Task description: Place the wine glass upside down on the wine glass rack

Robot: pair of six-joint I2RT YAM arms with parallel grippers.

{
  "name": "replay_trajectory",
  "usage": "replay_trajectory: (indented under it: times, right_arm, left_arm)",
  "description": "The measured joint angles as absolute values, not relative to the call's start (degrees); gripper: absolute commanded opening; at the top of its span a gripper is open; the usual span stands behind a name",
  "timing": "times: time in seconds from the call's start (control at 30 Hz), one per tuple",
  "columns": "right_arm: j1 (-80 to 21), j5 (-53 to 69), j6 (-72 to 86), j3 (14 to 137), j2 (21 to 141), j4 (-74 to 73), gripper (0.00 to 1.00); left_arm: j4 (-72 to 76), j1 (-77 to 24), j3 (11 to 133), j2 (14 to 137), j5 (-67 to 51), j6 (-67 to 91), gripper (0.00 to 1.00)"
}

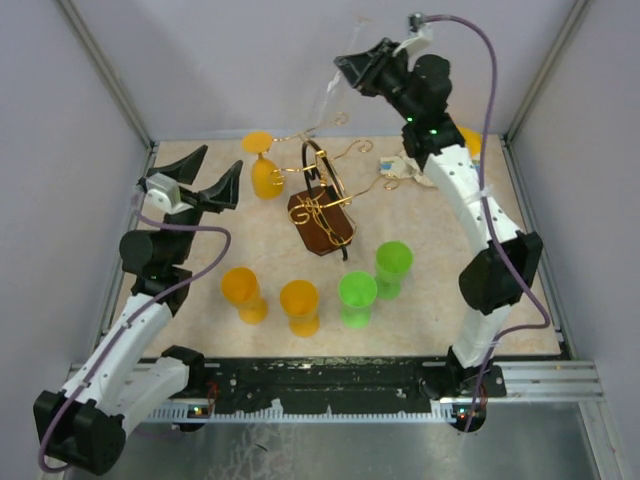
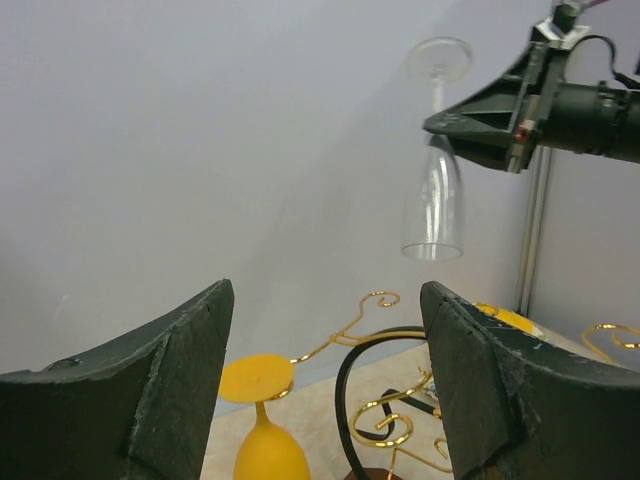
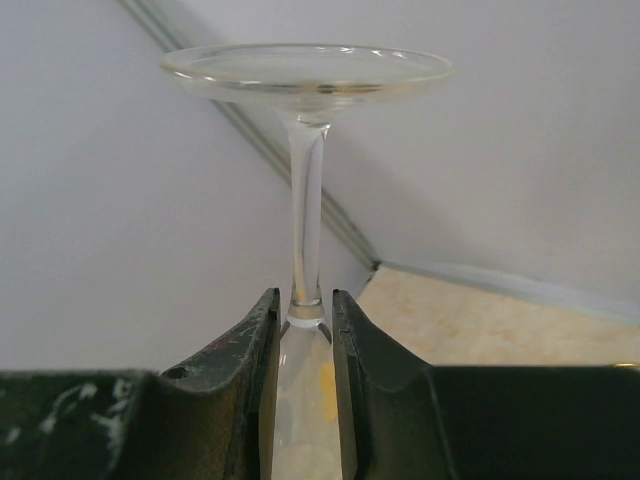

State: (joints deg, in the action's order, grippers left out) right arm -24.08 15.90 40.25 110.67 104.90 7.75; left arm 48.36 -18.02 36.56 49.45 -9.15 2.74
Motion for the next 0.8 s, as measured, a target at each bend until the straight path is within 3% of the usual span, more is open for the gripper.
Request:
replay_trajectory:
  times: [0.27,0.5,0.8]
  right_arm:
    - [-10.0,12.01,29.95,103.61,94.26,5.78,0.25]
    - [-8.12,9.3,17.61,93.19,88.2,8.21,0.24]
    - [-8.12,14.44,12.4,77.8,90.59,14.2,0.11]
  left_arm:
    - [41.15,-18.02,42.74,50.76,-7.01,2.68,0.82]
    - [30.85,-18.02,48.71,52.73,-4.45,2.87,0.84]
    - [15.73,-18.02,63.99,59.83,-3.16,4.34,0.84]
